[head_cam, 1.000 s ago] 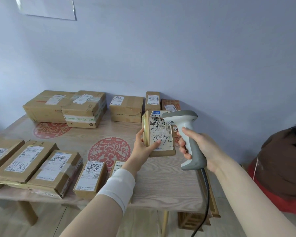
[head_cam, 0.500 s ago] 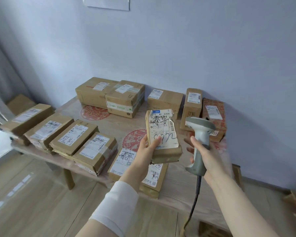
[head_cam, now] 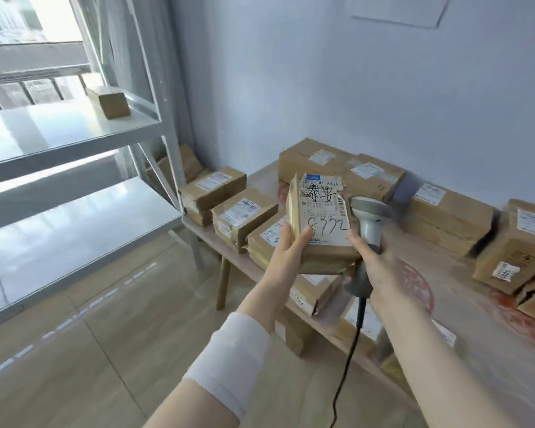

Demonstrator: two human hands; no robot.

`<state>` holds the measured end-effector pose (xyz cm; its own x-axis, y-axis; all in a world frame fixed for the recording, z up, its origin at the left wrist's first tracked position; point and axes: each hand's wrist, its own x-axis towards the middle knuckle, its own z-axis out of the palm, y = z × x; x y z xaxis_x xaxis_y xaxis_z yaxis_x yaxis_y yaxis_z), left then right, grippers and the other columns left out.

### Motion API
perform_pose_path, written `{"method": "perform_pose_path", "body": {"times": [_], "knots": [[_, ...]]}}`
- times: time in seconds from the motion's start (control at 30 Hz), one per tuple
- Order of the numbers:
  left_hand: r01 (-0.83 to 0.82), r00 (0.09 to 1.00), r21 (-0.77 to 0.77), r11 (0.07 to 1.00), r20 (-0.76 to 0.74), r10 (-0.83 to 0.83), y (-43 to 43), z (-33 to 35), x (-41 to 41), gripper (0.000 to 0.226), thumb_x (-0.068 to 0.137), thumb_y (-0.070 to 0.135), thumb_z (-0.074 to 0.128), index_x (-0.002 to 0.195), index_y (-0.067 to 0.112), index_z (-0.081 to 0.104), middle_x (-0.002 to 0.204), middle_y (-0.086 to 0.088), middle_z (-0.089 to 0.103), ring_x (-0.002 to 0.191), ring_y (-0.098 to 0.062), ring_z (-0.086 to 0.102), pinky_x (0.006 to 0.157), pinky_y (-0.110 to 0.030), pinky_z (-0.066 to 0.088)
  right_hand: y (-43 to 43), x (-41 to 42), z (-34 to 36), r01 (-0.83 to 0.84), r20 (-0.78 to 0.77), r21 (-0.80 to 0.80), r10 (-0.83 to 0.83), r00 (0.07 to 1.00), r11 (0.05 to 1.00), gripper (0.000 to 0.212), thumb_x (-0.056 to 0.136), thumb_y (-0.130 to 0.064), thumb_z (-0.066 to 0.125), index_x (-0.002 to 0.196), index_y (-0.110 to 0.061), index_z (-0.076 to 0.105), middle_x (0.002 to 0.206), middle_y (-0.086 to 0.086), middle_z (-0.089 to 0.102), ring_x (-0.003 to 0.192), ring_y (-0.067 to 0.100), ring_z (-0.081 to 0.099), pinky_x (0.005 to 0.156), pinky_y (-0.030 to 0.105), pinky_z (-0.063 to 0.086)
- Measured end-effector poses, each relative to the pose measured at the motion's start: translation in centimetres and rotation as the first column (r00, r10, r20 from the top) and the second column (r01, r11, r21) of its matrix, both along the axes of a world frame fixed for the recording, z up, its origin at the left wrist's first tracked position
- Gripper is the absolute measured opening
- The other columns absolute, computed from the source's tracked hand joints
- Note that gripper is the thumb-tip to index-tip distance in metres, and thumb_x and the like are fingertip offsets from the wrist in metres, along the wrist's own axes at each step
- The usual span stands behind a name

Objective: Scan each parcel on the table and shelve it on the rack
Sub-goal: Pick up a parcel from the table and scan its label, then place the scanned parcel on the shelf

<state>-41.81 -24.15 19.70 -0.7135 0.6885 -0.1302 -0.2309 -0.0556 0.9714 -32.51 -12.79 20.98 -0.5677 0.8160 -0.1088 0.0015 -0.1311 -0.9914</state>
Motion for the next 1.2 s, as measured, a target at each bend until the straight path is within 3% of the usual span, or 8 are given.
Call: {"method": "perform_pose_path", "body": {"times": [0.1,0.27,0.4,0.63,0.87,0.97,1.1,1.2], "knots": [[-0.088,0.996,0.036,0.995,0.029,0.087,-3.4,-0.2,-4.2,0.071,0.093,0.048,0.045,0.15,0.031,0.006,0.154,0.008,0.021,0.135,-0.011,0.031,0.107,-0.023,0.032,-3.2,-5.3,0.2,-0.08,0.012,-0.028,0.081,0.997,0.996,0.037,0.074,-0.037,0.076,0.106,-0.02,0.067,0.092,0.002,0.069,0.08,0.021,0.062,0.072,0.035,0.047],[-0.219,0.974,0.075,0.973,0.081,0.213,-7.5,-1.1,-11.2,0.075,0.091,0.051,0.046,0.15,0.028,0.006,0.158,0.006,0.012,0.143,-0.013,0.017,0.117,-0.039,0.019,-7.0,-13.4,0.4,-0.18,0.036,-0.022,0.181,0.983,0.983,0.037,0.074,-0.035,0.077,0.106,-0.019,0.067,0.092,0.003,0.072,0.083,0.023,0.066,0.075,0.039,0.051],[-0.273,0.959,0.102,0.957,0.105,0.262,-10.1,-1.3,-17.1,0.088,0.074,0.059,0.05,0.149,0.031,0.012,0.156,0.005,0.021,0.14,-0.015,0.026,0.115,-0.04,0.025,-8.8,-20.2,0.1,-0.262,0.024,0.013,0.262,0.965,0.965,0.016,0.076,-0.031,0.075,0.09,-0.03,0.066,0.067,-0.014,0.071,0.065,0.007,0.067,0.056,0.025,0.052],[-0.364,0.931,0.045,0.93,0.06,0.361,-12.3,-1.8,-28.3,0.071,0.086,0.055,0.046,0.148,0.033,0.017,0.149,-0.002,0.035,0.134,-0.021,0.035,0.113,-0.043,0.028,-10.7,-32.7,-1.1,-0.34,-0.009,0.031,0.34,0.94,0.94,0.018,0.077,-0.031,0.075,0.09,-0.029,0.063,0.079,-0.008,0.07,0.068,0.011,0.065,0.062,0.029,0.051],[-0.377,0.924,-0.037,0.925,0.055,0.379,-12.2,-2.1,-36.7,0.064,0.095,0.047,0.04,0.148,0.034,0.007,0.14,0.009,0.037,0.117,-0.007,0.043,0.085,-0.012,0.035,-10.1,-42.1,-2.2,-0.384,0.036,-0.016,0.384,0.923,0.923,0.033,0.075,-0.037,0.074,0.104,-0.026,0.061,0.096,0.006,0.068,0.077,0.022,0.064,0.063,0.034,0.054],[-0.369,0.927,-0.039,0.929,0.054,0.37,-12.0,-2.2,-39.5,0.06,0.096,0.041,0.042,0.148,0.029,0.014,0.144,0.003,0.039,0.125,-0.014,0.043,0.105,-0.028,0.037,-9.8,-44.9,-2.2,-0.387,0.07,0.007,0.385,0.92,0.922,0.04,0.077,-0.037,0.072,0.112,-0.022,0.06,0.098,0.005,0.066,0.087,0.026,0.062,0.076,0.042,0.054],[-0.304,0.951,-0.053,0.951,0.037,0.306,-11.0,-2.6,-42.3,0.056,0.096,0.038,0.042,0.146,0.028,0.019,0.139,0.001,0.046,0.122,-0.015,0.047,0.096,-0.02,0.045,-9.2,-46.9,-2.4,-0.346,0.069,0.023,0.343,0.937,0.938,0.027,0.081,-0.032,0.071,0.104,-0.022,0.06,0.082,0.001,0.061,0.065,0.017,0.055,0.046,0.022,0.048],[-0.222,0.973,-0.082,0.972,0.042,0.226,-9.8,-2.6,-44.1,0.065,0.095,0.044,0.041,0.149,0.03,0.008,0.15,0.002,0.033,0.134,-0.018,0.036,0.112,-0.039,0.03,-8.3,-47.6,-2.2,-0.276,0.079,0.048,0.272,0.959,0.96,0.021,0.082,-0.032,0.07,0.1,-0.026,0.06,0.08,-0.003,0.061,0.063,0.013,0.054,0.047,0.021,0.045]]}}
